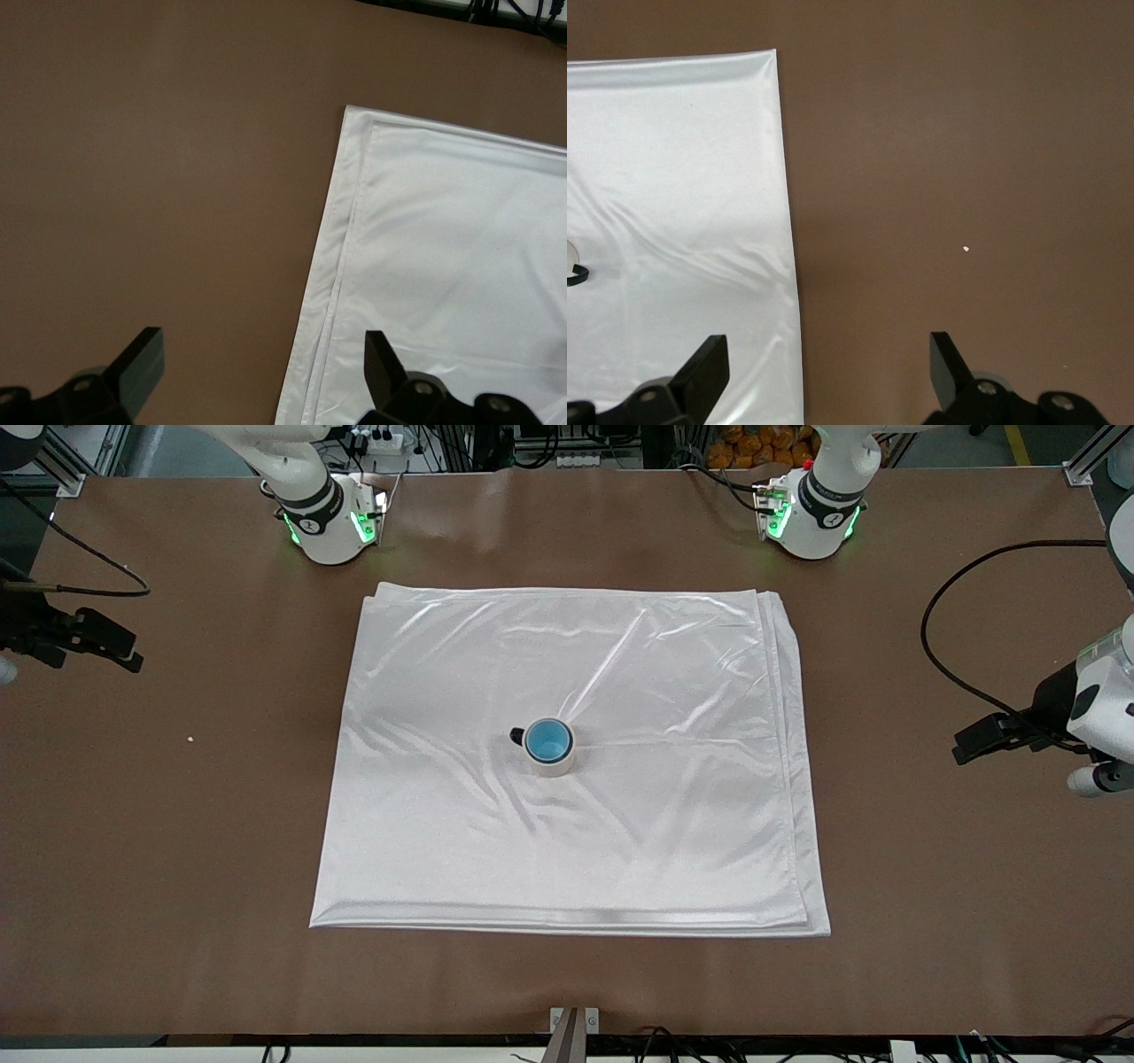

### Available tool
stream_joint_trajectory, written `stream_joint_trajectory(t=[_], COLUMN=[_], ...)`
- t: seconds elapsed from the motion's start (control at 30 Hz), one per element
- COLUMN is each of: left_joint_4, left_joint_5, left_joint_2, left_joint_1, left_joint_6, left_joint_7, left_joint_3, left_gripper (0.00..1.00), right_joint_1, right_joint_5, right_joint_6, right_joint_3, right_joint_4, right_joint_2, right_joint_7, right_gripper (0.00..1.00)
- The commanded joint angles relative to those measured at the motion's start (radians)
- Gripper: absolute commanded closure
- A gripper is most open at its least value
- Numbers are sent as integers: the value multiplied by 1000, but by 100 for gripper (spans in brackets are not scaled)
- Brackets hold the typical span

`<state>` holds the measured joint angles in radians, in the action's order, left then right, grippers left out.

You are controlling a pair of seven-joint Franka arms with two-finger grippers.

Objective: Place blue cup into white mug on cloth

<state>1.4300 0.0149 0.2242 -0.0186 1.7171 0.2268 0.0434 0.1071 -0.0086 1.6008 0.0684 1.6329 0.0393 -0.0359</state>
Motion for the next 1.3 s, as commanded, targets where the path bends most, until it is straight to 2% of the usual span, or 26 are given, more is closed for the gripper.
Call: stream_joint_trajectory(t=[0.0, 0.7, 1.27], left_joint_4=[32, 98, 96], left_joint_5=[-15, -30, -20], left_joint_2=[-39, -114, -124], left_joint_1=[19, 19, 19], left_joint_6=[-8, -24, -22], left_joint_7=[-18, -6, -23], left_joint_3=[16, 16, 18], left_gripper=[0, 0, 0], right_joint_1=[-7, -9, -15], right_joint_5=[-8, -8, -5], right_joint_6=[-9, -10, -5], right_joint_3=[-1, 2, 4], right_joint_4=[-13, -10, -7], right_joint_2=[4, 4, 8], right_joint_7=[-21, -21, -21], right_gripper=[0, 0, 0])
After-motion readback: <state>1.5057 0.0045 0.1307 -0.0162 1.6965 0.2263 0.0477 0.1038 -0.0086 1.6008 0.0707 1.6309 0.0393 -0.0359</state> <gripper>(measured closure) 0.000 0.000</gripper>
